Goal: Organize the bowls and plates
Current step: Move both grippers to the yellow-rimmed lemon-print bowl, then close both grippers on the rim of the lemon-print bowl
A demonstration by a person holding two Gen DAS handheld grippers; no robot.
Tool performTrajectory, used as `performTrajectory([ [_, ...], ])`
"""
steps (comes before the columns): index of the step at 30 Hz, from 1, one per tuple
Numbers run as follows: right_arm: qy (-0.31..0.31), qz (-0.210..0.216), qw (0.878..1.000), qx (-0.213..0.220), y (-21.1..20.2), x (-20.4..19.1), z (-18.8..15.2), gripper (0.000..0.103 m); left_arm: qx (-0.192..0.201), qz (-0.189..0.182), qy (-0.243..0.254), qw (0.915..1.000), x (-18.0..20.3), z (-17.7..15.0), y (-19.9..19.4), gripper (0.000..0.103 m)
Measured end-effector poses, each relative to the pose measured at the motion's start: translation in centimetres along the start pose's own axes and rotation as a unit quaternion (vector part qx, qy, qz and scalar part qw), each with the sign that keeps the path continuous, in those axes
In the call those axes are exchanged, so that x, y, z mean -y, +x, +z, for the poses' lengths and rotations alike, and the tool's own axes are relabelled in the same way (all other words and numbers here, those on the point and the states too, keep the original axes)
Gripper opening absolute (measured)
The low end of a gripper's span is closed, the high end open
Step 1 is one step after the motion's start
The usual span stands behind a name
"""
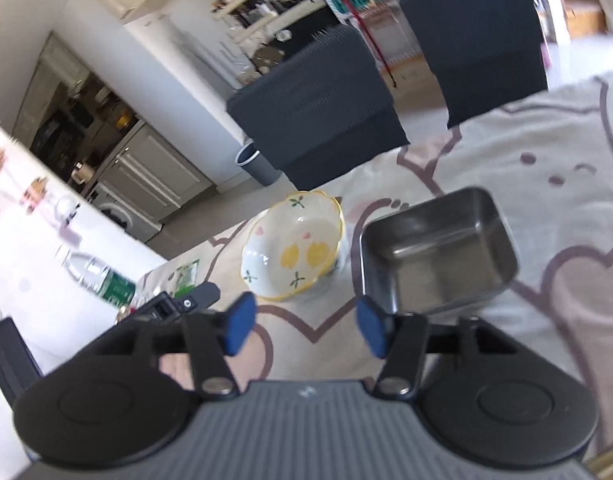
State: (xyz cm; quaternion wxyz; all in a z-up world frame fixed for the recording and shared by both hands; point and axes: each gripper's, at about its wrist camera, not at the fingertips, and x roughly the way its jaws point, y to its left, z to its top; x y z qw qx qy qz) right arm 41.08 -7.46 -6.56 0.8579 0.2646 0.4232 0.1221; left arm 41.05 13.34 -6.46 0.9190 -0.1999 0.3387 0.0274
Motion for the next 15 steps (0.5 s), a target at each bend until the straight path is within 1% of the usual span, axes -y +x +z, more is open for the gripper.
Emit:
performTrajectory([
  [2,0.015,0.002,1.0,0.001,1.4,0.2,0.2,0.046,0.004,0.002,-0.008,1.0,-0.4,0.2,1.2,0.069],
  [3,0.022,0.004,1.0,0.003,2.1,0.4,0.2,0.043,0.004,0.001,-0.014,0.9999,-0.7,0.2,1.9,0.069],
  [5,0.028,0.007,1.0,0.003,3.1,0.6,0.2,0.031,-0.001,-0.004,-0.024,0.9997,-1.1,0.2,3.2,0.067],
  [10,0.028,0.02,0.999,-0.006,5.2,0.6,0.0,0.03,-0.016,0.007,-0.031,0.9994,-1.8,-0.3,5.8,0.062],
  [15,0.001,0.013,1.0,-0.011,6.0,0.1,-0.2,0.03,-0.031,0.014,-0.032,0.9989,-2.1,-1.0,7.8,0.056],
])
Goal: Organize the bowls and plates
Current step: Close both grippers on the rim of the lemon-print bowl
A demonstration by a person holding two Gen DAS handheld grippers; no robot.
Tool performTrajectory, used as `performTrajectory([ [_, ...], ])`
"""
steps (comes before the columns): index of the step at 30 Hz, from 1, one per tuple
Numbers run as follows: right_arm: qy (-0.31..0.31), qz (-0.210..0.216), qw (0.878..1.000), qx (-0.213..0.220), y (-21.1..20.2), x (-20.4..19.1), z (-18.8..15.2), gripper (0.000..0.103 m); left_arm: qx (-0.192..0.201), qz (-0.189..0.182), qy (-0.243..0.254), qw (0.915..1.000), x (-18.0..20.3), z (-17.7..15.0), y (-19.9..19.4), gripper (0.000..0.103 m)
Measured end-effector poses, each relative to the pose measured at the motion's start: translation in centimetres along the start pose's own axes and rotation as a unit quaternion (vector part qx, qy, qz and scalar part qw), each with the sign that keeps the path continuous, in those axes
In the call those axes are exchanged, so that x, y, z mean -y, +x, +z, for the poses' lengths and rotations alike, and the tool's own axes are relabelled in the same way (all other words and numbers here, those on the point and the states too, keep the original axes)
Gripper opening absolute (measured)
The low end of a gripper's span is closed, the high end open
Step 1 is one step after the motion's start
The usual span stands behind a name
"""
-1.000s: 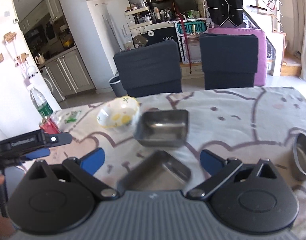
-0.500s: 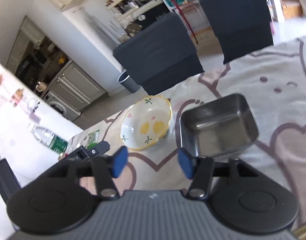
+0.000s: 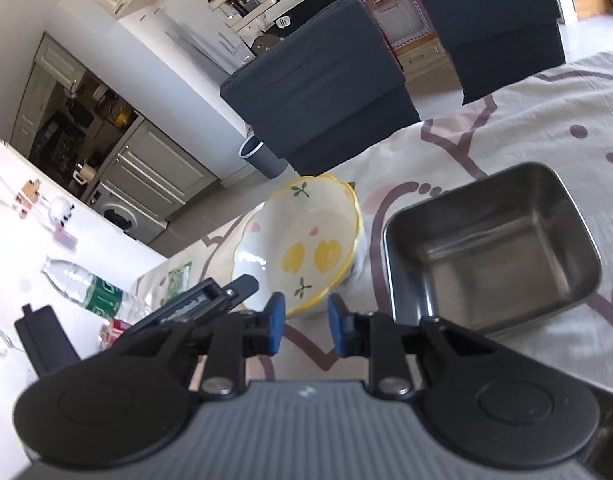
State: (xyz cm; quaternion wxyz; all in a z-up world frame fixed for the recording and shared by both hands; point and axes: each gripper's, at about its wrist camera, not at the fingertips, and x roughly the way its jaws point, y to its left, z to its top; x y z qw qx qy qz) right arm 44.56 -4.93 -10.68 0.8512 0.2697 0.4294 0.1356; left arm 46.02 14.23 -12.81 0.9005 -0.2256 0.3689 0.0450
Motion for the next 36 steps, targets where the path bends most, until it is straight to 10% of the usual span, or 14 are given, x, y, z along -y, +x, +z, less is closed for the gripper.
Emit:
performTrajectory([
  [7,-0.004,-0.014,1.0,0.002,0.2,0.7,0.2,0.03,-0.016,0.02,0.055,0.9982,1.6,-0.9,0.7,0.051],
  [9,-0.002,-0.016,1.0,0.004,-0.2,0.9,0.4,0.03,-0.012,0.021,0.102,0.9945,2.8,-1.0,0.2,0.031],
  [36,-0.096,-0.025,0.995,-0.019,0.1,-0.2,-0.1,0.03,-0.076,-0.02,0.164,0.9833,-3.6,-0.4,-5.3,0.018],
])
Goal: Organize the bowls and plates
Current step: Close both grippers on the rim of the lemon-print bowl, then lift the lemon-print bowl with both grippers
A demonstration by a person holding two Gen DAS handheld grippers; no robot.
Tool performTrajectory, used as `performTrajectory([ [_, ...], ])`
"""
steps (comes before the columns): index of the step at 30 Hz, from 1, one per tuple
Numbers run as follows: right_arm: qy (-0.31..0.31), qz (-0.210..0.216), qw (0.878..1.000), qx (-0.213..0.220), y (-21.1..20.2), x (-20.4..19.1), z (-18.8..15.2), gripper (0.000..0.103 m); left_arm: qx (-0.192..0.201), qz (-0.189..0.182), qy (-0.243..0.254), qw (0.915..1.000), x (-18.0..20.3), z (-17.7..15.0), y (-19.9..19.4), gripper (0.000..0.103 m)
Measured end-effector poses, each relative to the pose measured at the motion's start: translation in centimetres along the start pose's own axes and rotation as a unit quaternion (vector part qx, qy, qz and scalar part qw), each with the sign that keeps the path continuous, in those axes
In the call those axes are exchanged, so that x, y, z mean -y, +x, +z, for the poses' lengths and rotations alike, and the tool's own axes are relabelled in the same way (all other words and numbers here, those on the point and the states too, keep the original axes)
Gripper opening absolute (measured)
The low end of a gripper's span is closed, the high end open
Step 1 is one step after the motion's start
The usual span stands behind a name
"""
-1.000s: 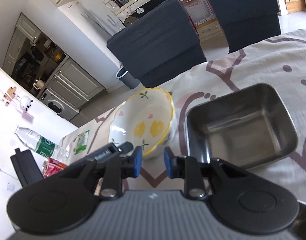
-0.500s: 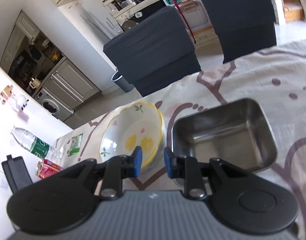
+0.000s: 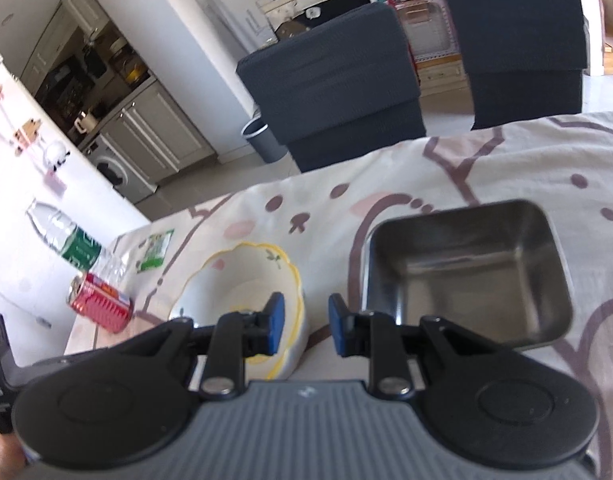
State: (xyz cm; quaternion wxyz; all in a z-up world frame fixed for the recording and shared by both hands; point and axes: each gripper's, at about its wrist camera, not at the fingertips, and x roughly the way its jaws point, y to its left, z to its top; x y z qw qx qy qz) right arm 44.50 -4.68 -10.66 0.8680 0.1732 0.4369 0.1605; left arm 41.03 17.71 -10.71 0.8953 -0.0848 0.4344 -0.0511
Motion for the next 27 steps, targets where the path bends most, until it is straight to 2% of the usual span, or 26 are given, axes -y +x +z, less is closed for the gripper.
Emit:
performTrajectory([
  [3,-0.006,-0.006,1.0,-0.012,0.9,-0.6,-0.4,0.03,0.002,0.017,0.004,0.9998,0.5,0.1,0.9,0.02],
  [7,-0.024,-0.026,0.999,-0.011,1.7,-1.1,-0.9,0.03,0.004,0.021,-0.019,0.9996,0.2,0.0,2.1,0.019],
  [11,-0.032,-0.033,0.999,-0.021,2.8,-1.2,-1.1,0.03,0.011,0.024,-0.038,0.9989,-0.1,0.1,2.8,0.016],
  [13,-0.036,-0.033,0.999,-0.024,3.4,-1.3,-1.3,0.031,0.012,0.016,-0.045,0.9988,-0.2,0.2,3.0,0.011],
  [15,-0.04,-0.034,0.998,-0.028,3.9,-1.5,-1.4,0.028,0.012,0.022,-0.028,0.9993,0.2,0.1,2.9,0.011],
  [16,-0.047,-0.028,0.998,-0.028,4.0,-1.7,-1.5,0.015,0.01,0.026,-0.022,0.9994,0.4,0.1,2.9,0.011],
  [17,-0.054,-0.024,0.998,-0.029,4.0,-2.0,-1.8,0.015,0.008,0.027,-0.021,0.9994,0.4,0.0,2.8,0.011],
  [20,-0.093,-0.046,0.994,-0.041,4.1,-3.5,-2.2,0.016,-0.005,0.024,-0.015,0.9996,0.3,-0.4,2.2,0.011],
  [25,-0.124,-0.05,0.988,-0.079,3.3,-4.2,-2.7,0.016,-0.061,-0.002,0.034,0.9975,0.6,-1.3,0.8,0.016],
  [27,-0.128,-0.052,0.986,-0.088,3.0,-4.2,-2.9,0.015,-0.069,-0.005,0.037,0.9969,0.5,-1.7,0.5,0.017],
])
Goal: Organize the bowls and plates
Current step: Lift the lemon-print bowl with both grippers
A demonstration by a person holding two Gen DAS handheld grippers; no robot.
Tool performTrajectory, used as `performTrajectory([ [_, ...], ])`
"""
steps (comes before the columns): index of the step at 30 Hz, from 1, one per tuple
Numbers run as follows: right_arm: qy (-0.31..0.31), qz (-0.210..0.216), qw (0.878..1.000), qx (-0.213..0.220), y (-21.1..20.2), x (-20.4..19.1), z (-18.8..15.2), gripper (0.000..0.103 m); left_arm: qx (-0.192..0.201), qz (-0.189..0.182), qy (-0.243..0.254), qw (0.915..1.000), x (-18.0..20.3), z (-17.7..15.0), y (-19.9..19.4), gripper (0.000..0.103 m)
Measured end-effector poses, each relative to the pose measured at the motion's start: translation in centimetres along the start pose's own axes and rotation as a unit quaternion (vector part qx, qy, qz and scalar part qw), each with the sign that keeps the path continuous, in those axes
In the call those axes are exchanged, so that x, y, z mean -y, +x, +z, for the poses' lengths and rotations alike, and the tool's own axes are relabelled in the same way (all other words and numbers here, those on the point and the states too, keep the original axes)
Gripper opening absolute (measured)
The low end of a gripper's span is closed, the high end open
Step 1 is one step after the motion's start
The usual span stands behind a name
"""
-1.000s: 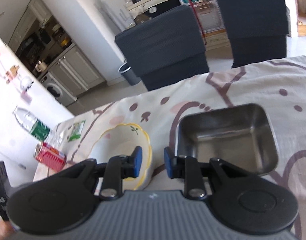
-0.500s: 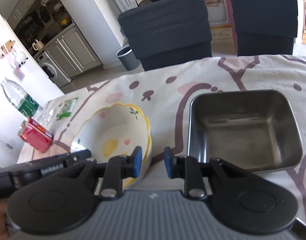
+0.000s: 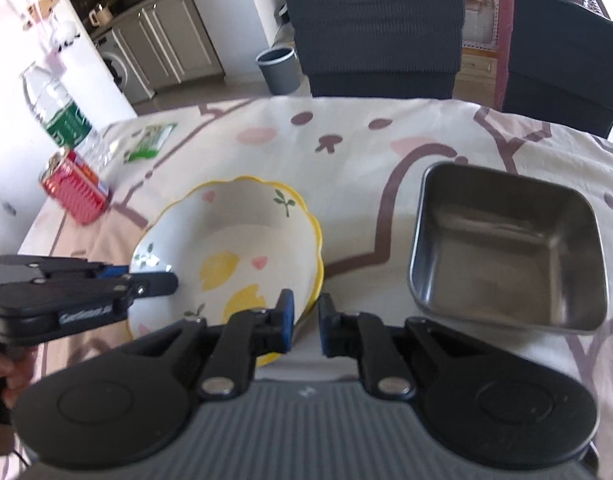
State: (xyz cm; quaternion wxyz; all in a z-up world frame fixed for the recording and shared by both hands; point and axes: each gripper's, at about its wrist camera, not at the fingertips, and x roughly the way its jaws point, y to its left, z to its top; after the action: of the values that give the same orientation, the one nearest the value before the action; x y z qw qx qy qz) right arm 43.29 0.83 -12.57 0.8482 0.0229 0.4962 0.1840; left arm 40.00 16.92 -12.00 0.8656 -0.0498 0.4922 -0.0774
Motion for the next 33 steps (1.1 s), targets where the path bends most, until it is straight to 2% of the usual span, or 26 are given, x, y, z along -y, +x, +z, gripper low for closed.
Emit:
performTrajectory([
  [6,0.056,0.032,0.998,-0.008,0.3,1.2,-0.7,0.016,0.011,0.015,-0.062,0.9979,-0.9,0.3,0.4,0.019],
  [9,0.071,0.034,0.997,-0.012,0.6,1.5,-0.9,0.019,0.013,0.009,-0.082,0.9965,-1.4,0.7,0.7,0.019],
  [11,0.071,0.025,0.997,-0.008,0.9,1.3,-0.9,0.024,0.013,0.004,-0.078,0.9968,-1.3,0.9,0.8,0.018],
  [14,0.087,0.029,0.996,-0.01,1.4,1.6,-1.0,0.024,0.013,0.002,-0.067,0.9976,-1.2,1.1,1.0,0.018],
  [16,0.098,0.037,0.994,-0.015,1.9,1.7,-0.9,0.022,0.012,-0.003,-0.072,0.9973,-1.3,1.1,1.1,0.018],
  [20,0.099,0.027,0.995,-0.006,2.5,1.1,-0.8,0.014,0.012,-0.013,-0.078,0.9968,-1.7,1.2,1.2,0.016],
  [24,0.117,0.036,0.993,0.003,2.7,1.8,-0.7,0.013,0.013,-0.019,-0.069,0.9973,-1.7,1.2,1.2,0.011],
  [27,0.114,0.036,0.993,0.004,2.6,1.9,-0.7,0.012,0.012,-0.03,-0.082,0.9961,-2.2,1.1,1.1,0.008],
  [33,0.11,0.029,0.993,0.001,2.5,1.7,-0.6,0.01,0.014,-0.025,-0.073,0.9969,-1.6,0.6,0.5,0.008],
])
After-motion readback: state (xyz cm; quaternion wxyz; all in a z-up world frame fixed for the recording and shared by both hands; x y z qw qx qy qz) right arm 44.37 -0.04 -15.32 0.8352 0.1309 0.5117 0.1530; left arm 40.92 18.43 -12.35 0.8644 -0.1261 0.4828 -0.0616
